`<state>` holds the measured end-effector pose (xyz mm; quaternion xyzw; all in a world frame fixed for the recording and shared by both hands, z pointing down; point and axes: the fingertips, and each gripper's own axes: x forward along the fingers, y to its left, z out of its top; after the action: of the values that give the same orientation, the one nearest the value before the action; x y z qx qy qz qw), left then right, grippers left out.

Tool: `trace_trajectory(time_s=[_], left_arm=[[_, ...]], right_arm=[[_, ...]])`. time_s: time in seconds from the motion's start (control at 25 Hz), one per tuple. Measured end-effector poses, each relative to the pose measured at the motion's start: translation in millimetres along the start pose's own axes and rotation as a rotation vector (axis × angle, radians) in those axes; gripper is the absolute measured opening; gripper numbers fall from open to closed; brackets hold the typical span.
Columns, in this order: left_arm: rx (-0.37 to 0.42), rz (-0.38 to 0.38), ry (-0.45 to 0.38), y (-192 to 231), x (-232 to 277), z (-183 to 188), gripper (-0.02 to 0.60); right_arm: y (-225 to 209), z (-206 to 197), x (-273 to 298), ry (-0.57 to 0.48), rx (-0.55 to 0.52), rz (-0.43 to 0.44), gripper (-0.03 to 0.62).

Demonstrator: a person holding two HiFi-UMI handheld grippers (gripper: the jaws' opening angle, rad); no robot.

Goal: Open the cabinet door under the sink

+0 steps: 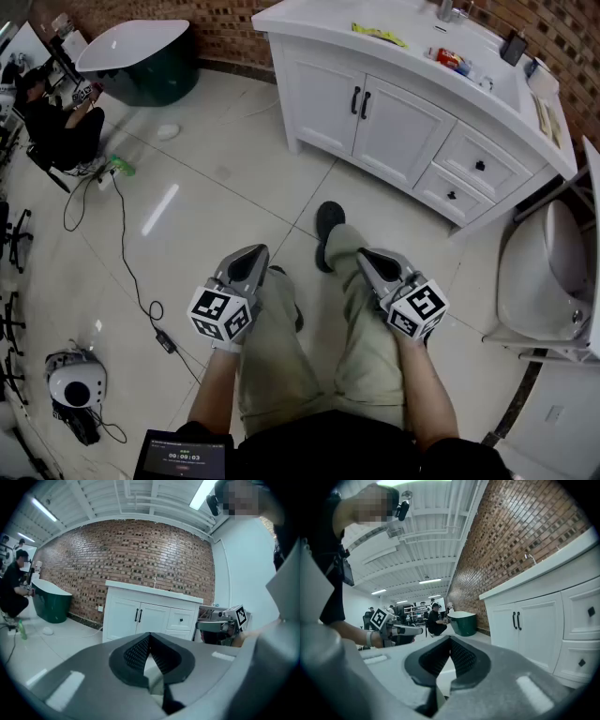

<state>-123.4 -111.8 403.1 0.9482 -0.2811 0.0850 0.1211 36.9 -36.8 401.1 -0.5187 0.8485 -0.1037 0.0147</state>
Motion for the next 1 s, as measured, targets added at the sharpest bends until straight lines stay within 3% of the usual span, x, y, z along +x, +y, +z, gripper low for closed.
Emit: trace_trajectory(time_s=[0.2,0.48,0.76,1.0], left_arm=[[-0.032,-0.006,-0.002,13,31,0,0.017],[0.096,0.074,0.147,22,61,4,0.017],[0.076,0.054,-0.04,18,63,40,0.017],[0.126,0.134,0.054,55,89,27,0.017]], right_arm=[[-23,3,33,0.052,-0.021,0.021,-0.008],[-61,24,64,0.025,0.06,0.045,-0.008],[-69,36,93,0.04,0.036,0.091,-0.008],[-79,47,128,0.03,0.079,0.128,-0.008]])
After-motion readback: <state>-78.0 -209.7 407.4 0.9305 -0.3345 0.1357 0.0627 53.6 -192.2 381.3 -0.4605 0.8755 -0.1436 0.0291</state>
